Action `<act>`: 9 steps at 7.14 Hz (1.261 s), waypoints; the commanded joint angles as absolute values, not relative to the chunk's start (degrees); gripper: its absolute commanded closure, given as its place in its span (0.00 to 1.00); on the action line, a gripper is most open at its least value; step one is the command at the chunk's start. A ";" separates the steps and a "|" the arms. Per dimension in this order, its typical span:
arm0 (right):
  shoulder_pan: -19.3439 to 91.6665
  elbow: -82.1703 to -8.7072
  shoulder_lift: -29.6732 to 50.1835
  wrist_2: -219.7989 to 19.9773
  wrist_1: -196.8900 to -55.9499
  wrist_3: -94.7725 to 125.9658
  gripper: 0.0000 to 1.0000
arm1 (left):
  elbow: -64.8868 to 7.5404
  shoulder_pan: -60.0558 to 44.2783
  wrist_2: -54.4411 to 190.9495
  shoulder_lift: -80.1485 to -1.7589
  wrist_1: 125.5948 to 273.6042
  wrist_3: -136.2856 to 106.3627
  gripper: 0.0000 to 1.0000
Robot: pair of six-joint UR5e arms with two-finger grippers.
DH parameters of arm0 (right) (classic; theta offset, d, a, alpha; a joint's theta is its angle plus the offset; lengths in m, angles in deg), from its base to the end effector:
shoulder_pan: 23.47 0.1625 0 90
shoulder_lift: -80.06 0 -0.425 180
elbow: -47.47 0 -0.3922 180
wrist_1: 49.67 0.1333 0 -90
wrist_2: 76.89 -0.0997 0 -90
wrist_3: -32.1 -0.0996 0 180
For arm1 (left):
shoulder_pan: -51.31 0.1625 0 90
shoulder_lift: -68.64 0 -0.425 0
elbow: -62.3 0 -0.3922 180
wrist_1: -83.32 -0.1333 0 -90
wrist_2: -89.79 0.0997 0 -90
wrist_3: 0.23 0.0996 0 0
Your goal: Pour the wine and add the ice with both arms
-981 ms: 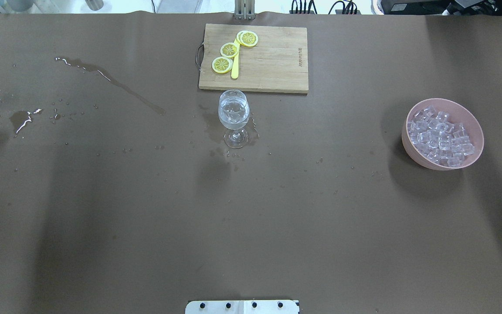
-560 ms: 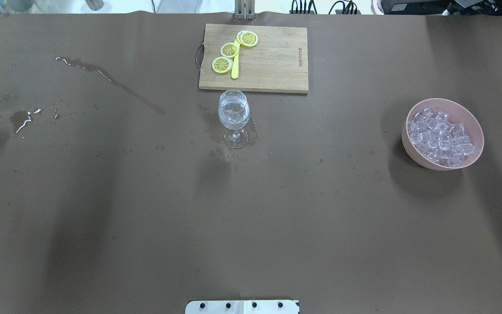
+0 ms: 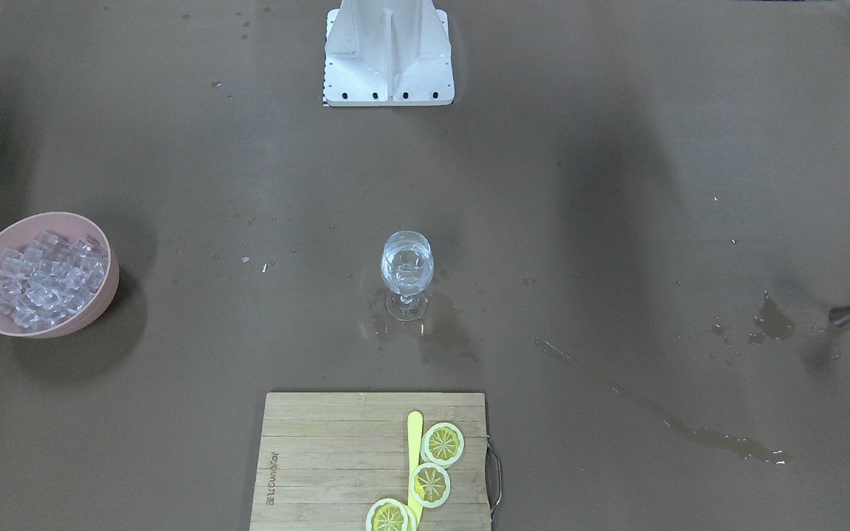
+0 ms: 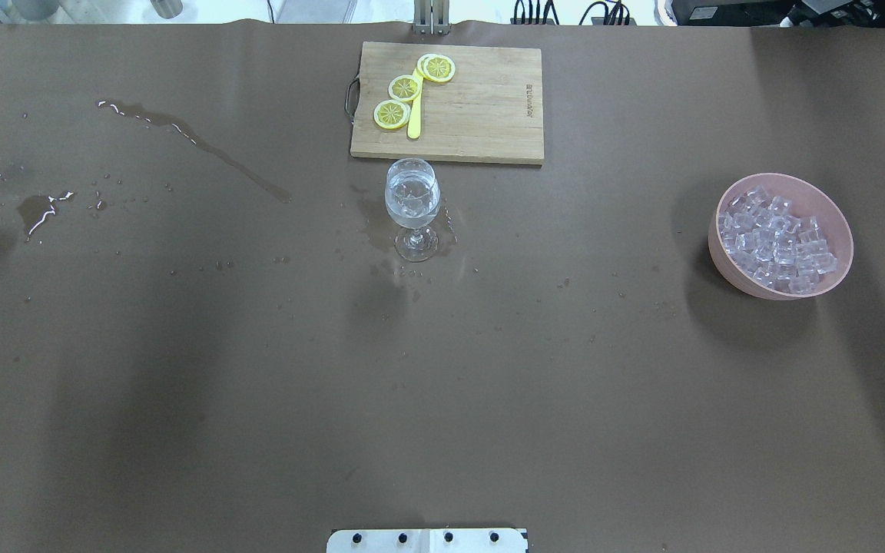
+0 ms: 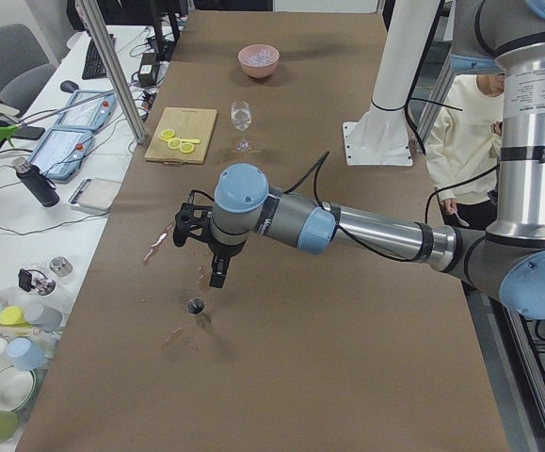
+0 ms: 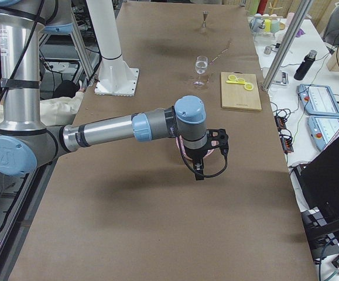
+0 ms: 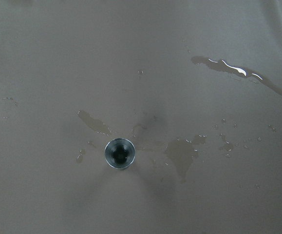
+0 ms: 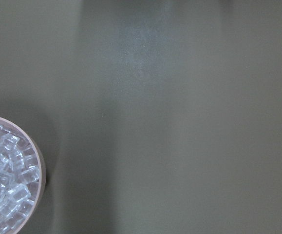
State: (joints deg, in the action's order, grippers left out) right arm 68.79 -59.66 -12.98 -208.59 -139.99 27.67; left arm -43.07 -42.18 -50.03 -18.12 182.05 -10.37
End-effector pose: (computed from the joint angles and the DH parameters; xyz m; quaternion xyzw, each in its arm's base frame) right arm 0.0856 -0.4694 0.5399 0.1053 -0.3554 0.0115 0.9287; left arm -0.0860 -0.4711 0.5290 0.1399 0.4231 -0.0301 0.8947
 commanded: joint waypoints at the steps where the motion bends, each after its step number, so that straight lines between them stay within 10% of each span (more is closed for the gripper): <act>1: 69.34 -59.58 -13.28 -208.55 -140.11 27.79 0.00 | -43.35 -42.30 -50.05 -18.28 181.23 -10.34 0.03; 9: 69.52 -59.58 -13.28 -208.55 -140.11 27.79 0.00 | -39.22 -43.44 -46.62 -19.42 180.09 -8.58 0.03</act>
